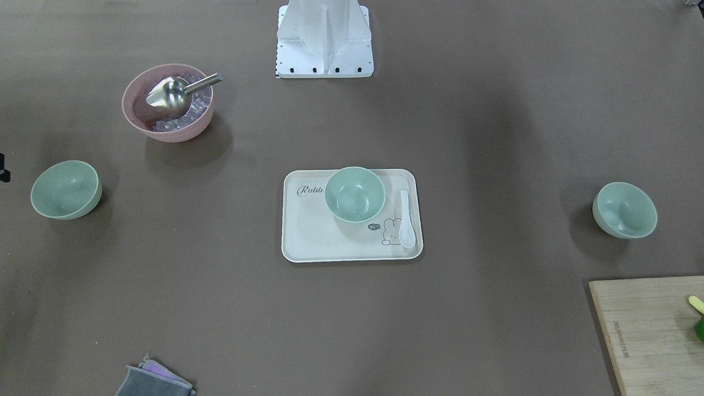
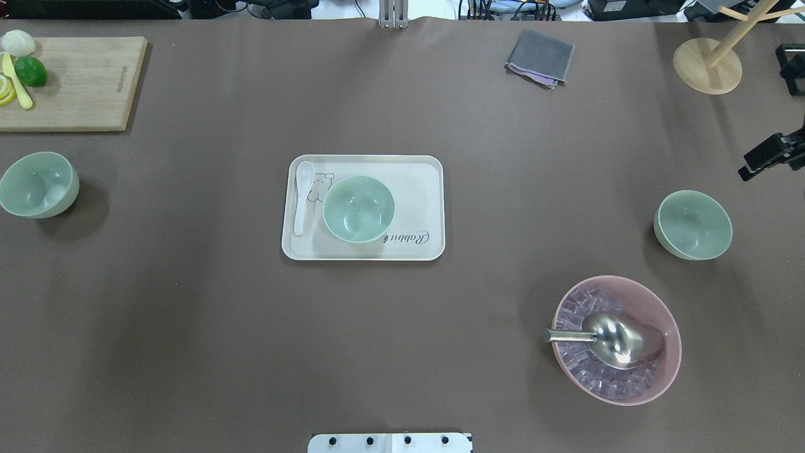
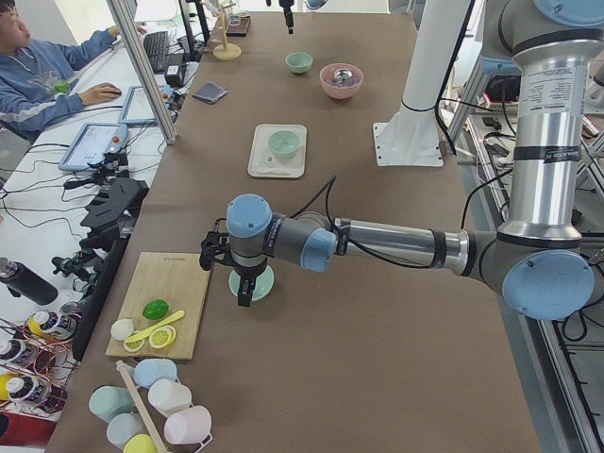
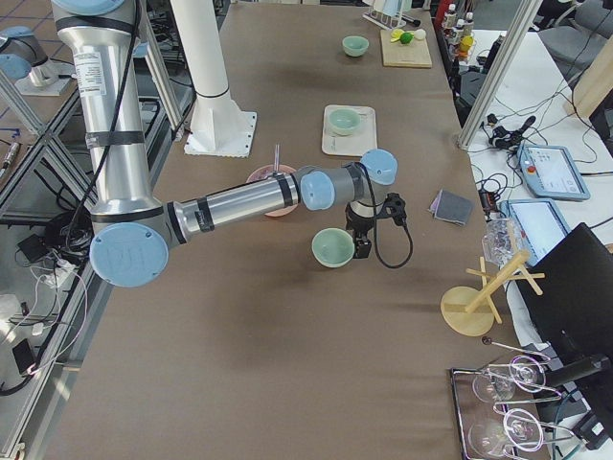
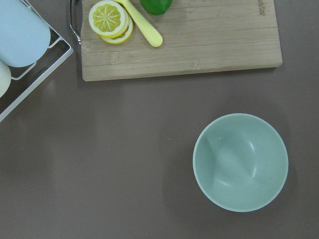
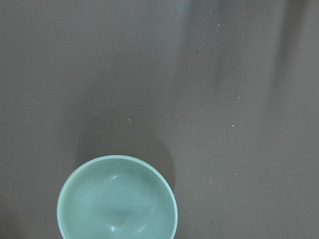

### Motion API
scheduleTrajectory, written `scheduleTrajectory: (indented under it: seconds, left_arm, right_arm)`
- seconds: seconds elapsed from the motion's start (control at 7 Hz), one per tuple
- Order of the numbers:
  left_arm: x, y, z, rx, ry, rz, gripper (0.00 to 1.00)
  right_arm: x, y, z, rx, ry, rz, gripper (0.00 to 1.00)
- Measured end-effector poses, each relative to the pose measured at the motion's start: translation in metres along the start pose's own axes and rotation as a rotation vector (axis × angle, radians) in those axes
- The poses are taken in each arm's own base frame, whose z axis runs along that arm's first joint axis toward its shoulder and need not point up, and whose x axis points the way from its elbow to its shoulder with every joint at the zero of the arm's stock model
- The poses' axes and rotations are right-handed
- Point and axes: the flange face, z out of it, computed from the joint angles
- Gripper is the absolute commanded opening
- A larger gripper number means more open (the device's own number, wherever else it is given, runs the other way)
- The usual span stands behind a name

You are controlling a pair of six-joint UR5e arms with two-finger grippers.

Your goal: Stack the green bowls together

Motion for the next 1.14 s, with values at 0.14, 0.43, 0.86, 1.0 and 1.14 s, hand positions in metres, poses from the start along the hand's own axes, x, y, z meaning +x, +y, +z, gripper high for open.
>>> scheduleTrajectory:
  seconds: [0.14,0.43,0.86,1.0,1.14]
  left_arm:
    - [0.014,-0.003,0.01,-0.015,0.005,0.009,0.98]
    - [0.032,-0.013,0.017,-0.022,0.007,-0.004,0.98]
    - [0.038,-0.02,0.02,-0.026,0.006,-0.006,0.98]
    - [0.038,-0.02,0.021,-0.027,0.006,-0.006,0.98]
    - [0.038,-0.02,0.021,-0.027,0.006,-0.006,0.98]
  right_arm:
    - [-0.012,-0.004,0.012,-0.001,0.016,-0.013,0.98]
    - [-0.003,-0.014,0.05,0.046,0.036,-0.035,0.98]
    - [0.014,-0.011,0.086,0.069,0.023,-0.003,0.96]
    - [0.011,-0.009,0.092,0.06,0.02,-0.005,0.93]
    - [0.008,-0.005,0.099,0.048,0.018,-0.012,0.86]
